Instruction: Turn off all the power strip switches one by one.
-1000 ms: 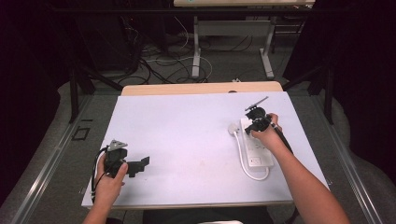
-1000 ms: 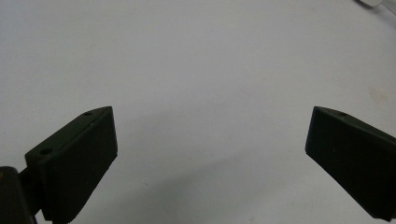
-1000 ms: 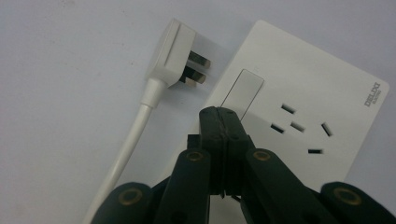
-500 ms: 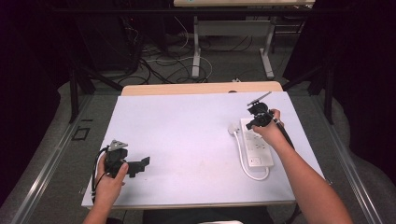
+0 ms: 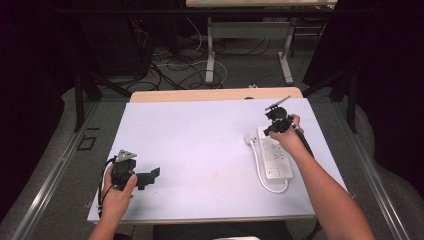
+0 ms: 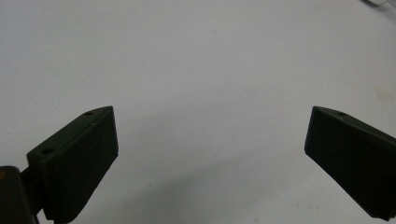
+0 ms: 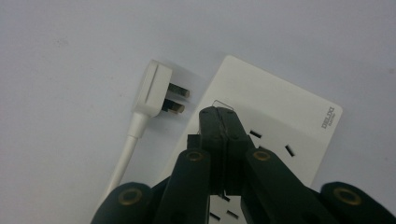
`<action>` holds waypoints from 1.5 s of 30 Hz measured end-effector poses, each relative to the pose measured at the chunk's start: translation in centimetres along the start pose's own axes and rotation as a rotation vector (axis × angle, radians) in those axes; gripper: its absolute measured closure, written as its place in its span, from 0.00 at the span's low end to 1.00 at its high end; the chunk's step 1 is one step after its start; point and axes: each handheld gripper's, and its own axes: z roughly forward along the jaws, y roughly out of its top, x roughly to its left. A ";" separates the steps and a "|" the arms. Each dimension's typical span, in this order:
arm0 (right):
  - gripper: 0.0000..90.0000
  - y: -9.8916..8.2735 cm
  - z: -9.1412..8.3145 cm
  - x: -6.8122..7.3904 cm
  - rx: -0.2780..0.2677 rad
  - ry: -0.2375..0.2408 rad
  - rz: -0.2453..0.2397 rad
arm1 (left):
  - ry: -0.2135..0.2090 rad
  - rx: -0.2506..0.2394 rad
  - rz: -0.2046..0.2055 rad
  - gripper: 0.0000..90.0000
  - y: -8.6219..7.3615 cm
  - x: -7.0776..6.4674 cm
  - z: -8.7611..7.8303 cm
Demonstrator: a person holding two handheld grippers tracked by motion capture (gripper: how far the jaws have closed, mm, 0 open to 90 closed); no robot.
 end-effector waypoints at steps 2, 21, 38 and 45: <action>1.00 0.1 0.2 0.0 -0.025 -0.002 -0.004 | 0.009 -0.001 0.004 0.03 0.0 0.0 0.0; 1.00 1.0 1.6 0.1 -0.030 -0.023 0.016 | 0.001 -0.005 -0.007 0.03 -0.1 0.2 0.0; 1.00 1.2 2.4 0.0 -0.022 -0.035 0.027 | -0.004 -0.008 -0.019 0.03 -0.1 0.2 0.1; 1.00 1.1 2.6 0.1 -0.018 -0.039 0.022 | -0.004 -0.008 -0.018 0.03 -0.1 0.2 0.0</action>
